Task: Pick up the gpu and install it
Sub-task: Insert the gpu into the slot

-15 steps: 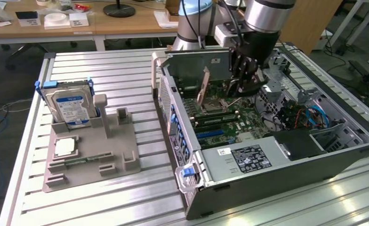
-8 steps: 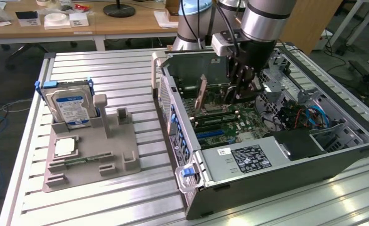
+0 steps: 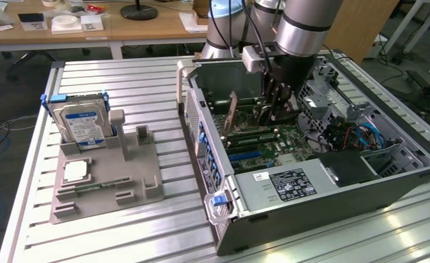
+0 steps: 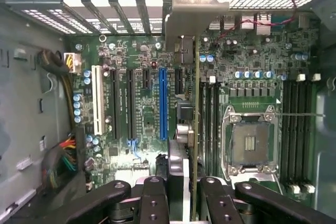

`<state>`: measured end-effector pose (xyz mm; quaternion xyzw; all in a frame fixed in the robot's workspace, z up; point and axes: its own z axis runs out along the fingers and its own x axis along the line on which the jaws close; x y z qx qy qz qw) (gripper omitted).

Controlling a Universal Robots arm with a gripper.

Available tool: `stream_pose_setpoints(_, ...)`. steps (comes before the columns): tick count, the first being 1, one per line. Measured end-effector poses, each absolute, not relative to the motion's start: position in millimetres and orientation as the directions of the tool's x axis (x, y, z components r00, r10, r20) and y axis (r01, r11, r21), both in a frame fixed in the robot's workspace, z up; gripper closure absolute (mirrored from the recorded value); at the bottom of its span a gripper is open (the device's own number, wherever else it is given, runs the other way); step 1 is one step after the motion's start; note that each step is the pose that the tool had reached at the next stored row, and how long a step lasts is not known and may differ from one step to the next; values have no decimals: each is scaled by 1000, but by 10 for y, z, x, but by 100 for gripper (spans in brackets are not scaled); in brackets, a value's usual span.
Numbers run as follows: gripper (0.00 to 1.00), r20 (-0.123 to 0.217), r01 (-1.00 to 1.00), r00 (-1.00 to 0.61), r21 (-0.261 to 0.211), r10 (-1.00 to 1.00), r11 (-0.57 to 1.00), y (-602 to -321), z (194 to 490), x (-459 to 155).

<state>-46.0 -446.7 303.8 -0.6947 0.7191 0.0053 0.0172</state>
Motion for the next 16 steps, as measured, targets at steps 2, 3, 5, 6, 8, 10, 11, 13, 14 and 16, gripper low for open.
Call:
stream_pose_setpoints(2, 72, -32, -999, -34, -16, -999, 35, -4468, 3000, -519)
stream_pose_setpoints(3, 72, -32, -999, -34, -16, -999, 35, -4468, 2982, -556)
stream_pose_setpoints(5, 72, -32, -999, -35, -16, -999, 35, -4468, 2946, -606)
stream_pose_setpoints(6, 72, -32, -999, -34, -16, -999, 35, -4469, 2928, -611)
stream_pose_setpoints(8, 72, -32, -999, -34, -16, -999, 35, -4472, 2891, -616)
stream_pose_setpoints(10, 72, -32, -999, -34, -16, -999, 35, -4481, 2855, -617)
stream_pose_setpoints(11, 72, -32, -999, -34, -16, -999, 35, -4488, 2837, -617)
stream_pose_setpoints(13, 72, -32, -999, -34, -16, -999, 35, -4511, 2803, -617)
stream_pose_setpoints(14, 72, -32, -999, -34, -16, -999, 35, -4532, 2784, -617)
stream_pose_setpoints(16, 72, -35, -999, -32, -16, -999, 32, -4557, 2746, -617)
